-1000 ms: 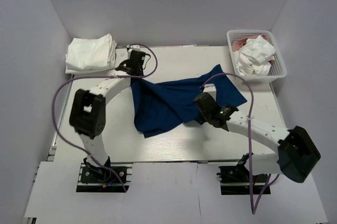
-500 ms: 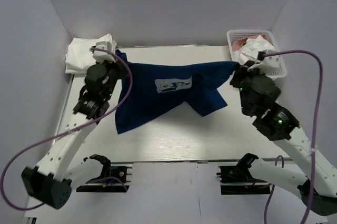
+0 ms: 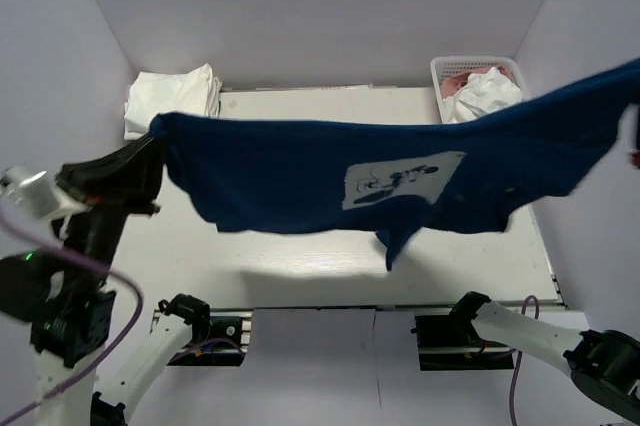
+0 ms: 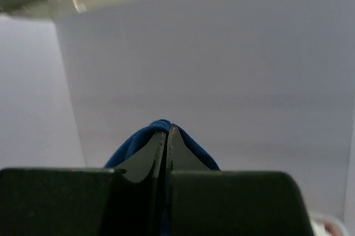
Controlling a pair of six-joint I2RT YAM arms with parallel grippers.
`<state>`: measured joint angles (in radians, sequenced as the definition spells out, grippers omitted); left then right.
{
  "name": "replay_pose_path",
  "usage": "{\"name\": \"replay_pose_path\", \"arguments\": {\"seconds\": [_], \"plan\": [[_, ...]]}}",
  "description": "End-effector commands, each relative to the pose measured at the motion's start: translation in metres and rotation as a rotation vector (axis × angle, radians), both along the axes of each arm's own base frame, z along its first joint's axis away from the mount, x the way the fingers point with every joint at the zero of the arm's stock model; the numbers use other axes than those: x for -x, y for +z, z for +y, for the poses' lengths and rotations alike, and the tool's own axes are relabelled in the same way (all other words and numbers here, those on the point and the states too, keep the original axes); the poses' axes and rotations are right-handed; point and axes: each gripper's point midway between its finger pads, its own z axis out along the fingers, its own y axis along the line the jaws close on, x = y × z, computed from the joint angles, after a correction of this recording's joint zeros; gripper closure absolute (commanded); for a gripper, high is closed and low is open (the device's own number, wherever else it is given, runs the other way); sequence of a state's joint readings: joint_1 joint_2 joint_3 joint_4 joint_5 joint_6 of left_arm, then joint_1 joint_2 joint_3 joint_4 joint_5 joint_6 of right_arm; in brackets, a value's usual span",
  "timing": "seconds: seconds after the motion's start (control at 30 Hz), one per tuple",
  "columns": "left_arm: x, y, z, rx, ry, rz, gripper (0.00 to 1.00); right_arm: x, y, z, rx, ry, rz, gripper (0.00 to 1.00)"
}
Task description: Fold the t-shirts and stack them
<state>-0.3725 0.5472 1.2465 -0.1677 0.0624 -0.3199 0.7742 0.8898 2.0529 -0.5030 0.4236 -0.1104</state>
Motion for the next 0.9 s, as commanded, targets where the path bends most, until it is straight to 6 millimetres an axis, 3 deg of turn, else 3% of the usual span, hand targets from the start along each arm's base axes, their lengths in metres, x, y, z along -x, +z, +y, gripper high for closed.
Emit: {"name": "replay_pose_path", "arguments": {"seconds": [0.0, 0.07, 0.17, 0.2, 0.3, 0.37, 0.4, 0.43, 0.5, 0.53, 0.57, 0.6, 0.63, 0.67, 0.7, 0.73, 0.77, 0.8, 0.83, 0.87], "plan": [[0.041, 0.018, 0.0, 0.012, -0.083, -0.055, 1.0, 0.031, 0.023, -0.001, 0.072, 0.076, -0.12, 1.0], [0.064, 0.032, -0.002, 0.0, -0.139, -0.101, 1.0, 0.036, 0.028, -0.004, 0.071, 0.076, -0.147, 1.0], [0.079, 0.048, -0.011, -0.031, -0.209, -0.146, 1.0, 0.05, 0.042, -0.014, 0.035, 0.079, -0.21, 1.0], [0.073, 0.05, -0.014, -0.035, -0.209, -0.13, 1.0, 0.053, 0.051, -0.02, 0.014, 0.055, -0.246, 1.0], [0.059, 0.057, -0.006, 0.001, -0.15, -0.094, 1.0, 0.043, 0.053, -0.027, -0.001, -0.01, -0.239, 1.0], [0.03, 0.049, -0.004, 0.025, -0.091, -0.03, 1.0, 0.016, 0.039, -0.011, 0.049, -0.055, -0.192, 1.0], [0.016, 0.041, -0.004, 0.03, -0.067, 0.004, 1.0, 0.004, 0.035, -0.019, 0.014, -0.128, -0.159, 1.0], [-0.015, 0.024, -0.003, 0.044, -0.009, 0.072, 1.0, -0.032, 0.009, 0.008, 0.082, -0.159, -0.092, 1.0], [-0.05, 0.002, -0.001, 0.072, 0.058, 0.154, 1.0, -0.066, -0.009, 0.001, 0.066, -0.331, -0.006, 1.0], [-0.077, -0.025, 0.004, 0.089, 0.136, 0.239, 1.0, -0.09, -0.033, 0.015, 0.118, -0.38, 0.05, 1.0], [-0.095, -0.04, 0.006, 0.103, 0.173, 0.284, 1.0, -0.124, -0.049, 0.023, 0.13, -0.523, 0.078, 1.0], [-0.122, -0.065, 0.003, 0.103, 0.215, 0.359, 1.0, -0.145, -0.078, 0.028, 0.18, -0.605, 0.139, 1.0], [-0.144, -0.091, 0.012, 0.123, 0.305, 0.421, 1.0, -0.158, -0.088, 0.035, 0.217, -0.638, 0.151, 1.0], [-0.159, -0.108, 0.013, 0.126, 0.346, 0.464, 1.0, -0.197, -0.121, 0.069, 0.293, -0.635, 0.203, 1.0], [-0.173, -0.128, 0.015, 0.124, 0.391, 0.515, 1.0, -0.216, -0.136, 0.068, 0.32, -0.667, 0.24, 1.0], [-0.2, -0.165, 0.02, 0.111, 0.49, 0.598, 1.0, -0.243, -0.163, 0.091, 0.369, -0.622, 0.277, 1.0], [-0.214, -0.185, 0.021, 0.107, 0.532, 0.634, 1.0, -0.258, -0.181, 0.098, 0.396, -0.608, 0.311, 1.0], [-0.227, -0.205, 0.021, 0.085, 0.565, 0.672, 1.0, -0.299, -0.226, 0.102, 0.412, -0.618, 0.404, 1.0], [-0.241, -0.226, 0.026, 0.073, 0.622, 0.704, 1.0, -0.316, -0.242, 0.116, 0.444, -0.552, 0.416, 1.0], [-0.267, -0.275, 0.018, 0.004, 0.654, 0.807, 1.0, -0.33, -0.256, 0.11, 0.448, -0.556, 0.456, 1.0]]}}
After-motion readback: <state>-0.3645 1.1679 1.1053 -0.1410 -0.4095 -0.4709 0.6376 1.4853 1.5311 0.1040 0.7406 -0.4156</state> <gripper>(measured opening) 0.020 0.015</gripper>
